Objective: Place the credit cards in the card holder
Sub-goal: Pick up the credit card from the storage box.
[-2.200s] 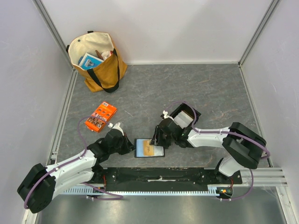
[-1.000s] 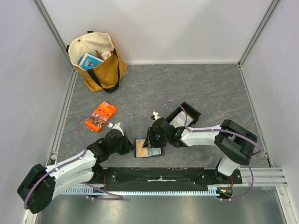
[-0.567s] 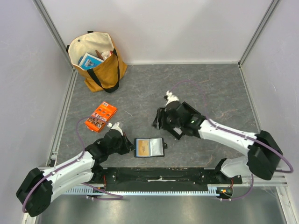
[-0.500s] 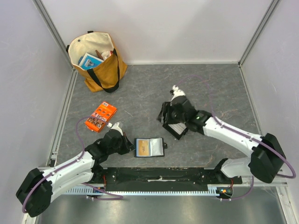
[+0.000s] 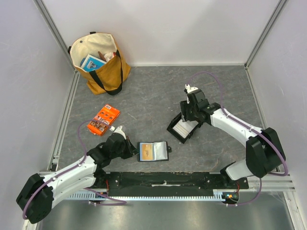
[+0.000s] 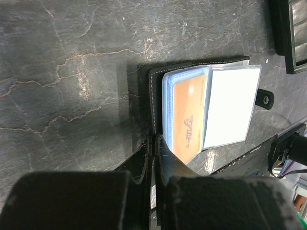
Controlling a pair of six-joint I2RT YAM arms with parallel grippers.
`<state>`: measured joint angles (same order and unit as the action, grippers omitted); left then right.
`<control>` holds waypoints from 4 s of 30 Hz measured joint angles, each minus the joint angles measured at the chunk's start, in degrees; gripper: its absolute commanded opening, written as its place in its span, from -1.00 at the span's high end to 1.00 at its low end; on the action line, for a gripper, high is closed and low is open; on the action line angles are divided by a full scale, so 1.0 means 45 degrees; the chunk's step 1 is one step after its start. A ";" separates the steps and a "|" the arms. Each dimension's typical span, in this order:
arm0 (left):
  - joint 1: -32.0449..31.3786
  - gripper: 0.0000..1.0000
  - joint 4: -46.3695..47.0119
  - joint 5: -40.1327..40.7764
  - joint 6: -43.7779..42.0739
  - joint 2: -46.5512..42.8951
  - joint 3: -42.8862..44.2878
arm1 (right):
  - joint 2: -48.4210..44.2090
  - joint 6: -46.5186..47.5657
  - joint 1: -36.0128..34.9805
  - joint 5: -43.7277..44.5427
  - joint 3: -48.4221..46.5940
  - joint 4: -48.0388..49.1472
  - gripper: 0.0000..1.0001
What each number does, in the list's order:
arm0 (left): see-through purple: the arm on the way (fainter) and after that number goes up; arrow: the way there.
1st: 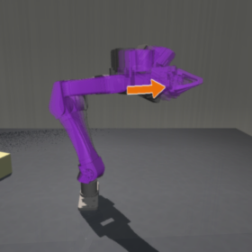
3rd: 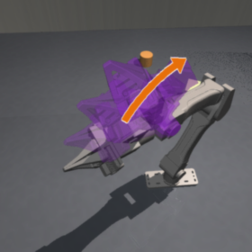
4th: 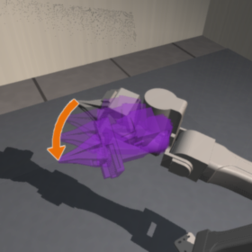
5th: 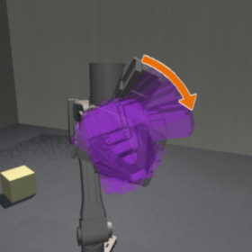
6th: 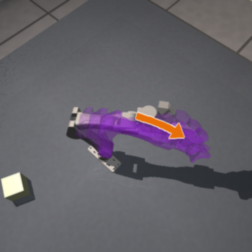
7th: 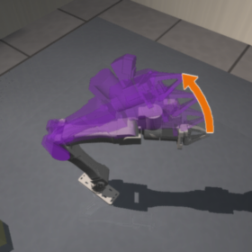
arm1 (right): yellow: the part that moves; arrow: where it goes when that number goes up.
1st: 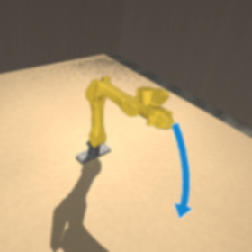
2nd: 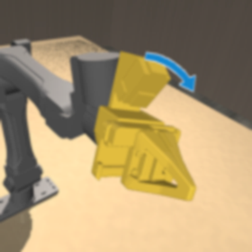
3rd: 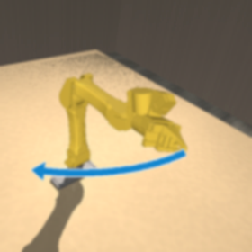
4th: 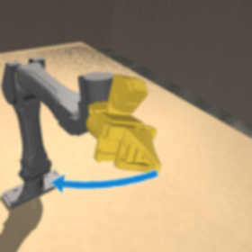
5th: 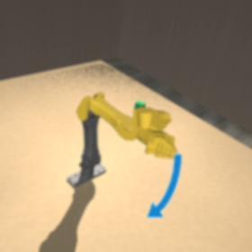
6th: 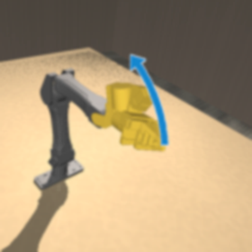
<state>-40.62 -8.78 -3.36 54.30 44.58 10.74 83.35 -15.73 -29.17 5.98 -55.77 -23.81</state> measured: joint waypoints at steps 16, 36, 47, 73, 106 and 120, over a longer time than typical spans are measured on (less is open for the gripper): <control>0.0000 0.96 0.0364 -0.0053 -0.0102 0.0855 0.0034 | 0.1394 0.1219 0.1783 -0.1783 0.0068 0.0753 -0.45; 0.0000 0.97 0.0573 -0.0209 -0.0151 0.1005 0.0034 | 0.1248 0.0952 0.2166 -0.2399 0.0471 0.1166 0.44; 0.0000 0.96 0.0665 -0.0296 -0.0155 0.1064 0.0034 | 0.0976 0.0937 0.2361 -0.2812 0.0471 0.0821 0.52; 0.0000 0.97 0.1025 -0.0393 -0.0165 0.1409 0.0034 | 0.1073 0.0806 0.1923 -0.0398 0.0034 -0.0165 0.49; 0.0000 0.96 0.0937 -0.0389 -0.0180 0.0957 0.0034 | 0.1603 0.1651 0.0267 0.2535 -0.1447 -0.2147 1.00; 0.0000 0.97 0.0928 -0.0389 -0.0180 0.0971 0.0034 | -0.0180 0.1205 0.0253 0.1501 -0.1928 -0.3016 1.00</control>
<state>-40.62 -4.60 -5.10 53.49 48.95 10.90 82.54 -10.31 -28.03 12.73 -64.45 -37.39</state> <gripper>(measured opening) 0.029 0.007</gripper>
